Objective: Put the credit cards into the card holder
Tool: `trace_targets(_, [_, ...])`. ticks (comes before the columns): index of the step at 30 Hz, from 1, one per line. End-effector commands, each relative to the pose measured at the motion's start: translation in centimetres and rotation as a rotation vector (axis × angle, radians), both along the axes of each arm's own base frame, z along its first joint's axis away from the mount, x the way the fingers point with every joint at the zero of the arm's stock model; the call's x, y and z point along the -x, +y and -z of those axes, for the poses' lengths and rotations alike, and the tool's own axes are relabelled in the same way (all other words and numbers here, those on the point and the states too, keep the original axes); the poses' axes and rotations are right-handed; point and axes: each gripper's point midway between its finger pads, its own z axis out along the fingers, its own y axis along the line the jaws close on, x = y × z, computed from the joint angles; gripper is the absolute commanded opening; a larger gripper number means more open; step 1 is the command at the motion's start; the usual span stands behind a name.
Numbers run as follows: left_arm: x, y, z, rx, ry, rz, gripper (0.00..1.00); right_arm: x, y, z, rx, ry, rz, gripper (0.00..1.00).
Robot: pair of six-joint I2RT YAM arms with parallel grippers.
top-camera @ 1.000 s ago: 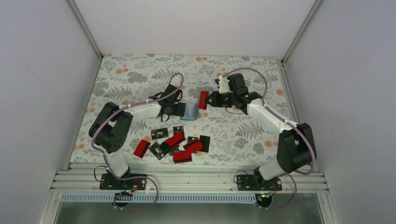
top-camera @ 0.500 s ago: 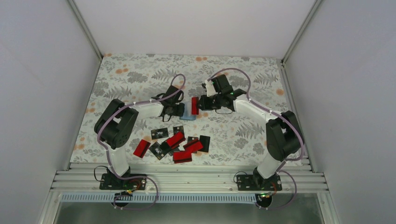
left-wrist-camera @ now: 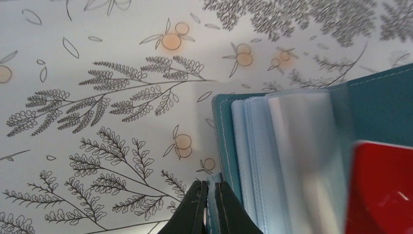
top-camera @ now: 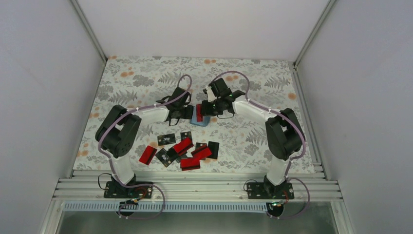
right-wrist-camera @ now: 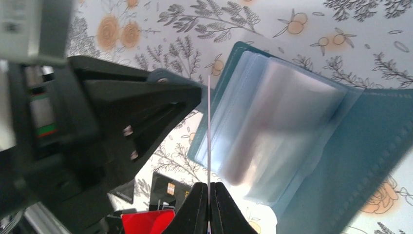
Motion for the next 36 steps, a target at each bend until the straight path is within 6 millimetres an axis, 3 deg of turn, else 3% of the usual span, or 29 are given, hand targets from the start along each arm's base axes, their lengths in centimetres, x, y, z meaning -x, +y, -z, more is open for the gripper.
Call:
trace_targets(1, [-0.9,-0.7,-3.4,0.065,-0.060,-0.012,0.04,-0.8,-0.1,0.3,0.076,-0.008,0.048,0.04])
trace_targets(15, [-0.4,-1.3,-5.3,0.086,-0.077,-0.009,0.04,-1.5,0.1,2.0,0.176,-0.006,0.070,0.04])
trace_targets(31, [-0.1,-0.9,-4.8,0.058,-0.071,-0.017,0.04,-1.9,-4.9,2.0,0.408,-0.079,0.170,0.04])
trace_targets(36, [0.0,-0.7,-4.5,0.049,-0.064,-0.018,0.04,-2.5,-6.1,1.0,0.463,-0.122,0.200,0.04])
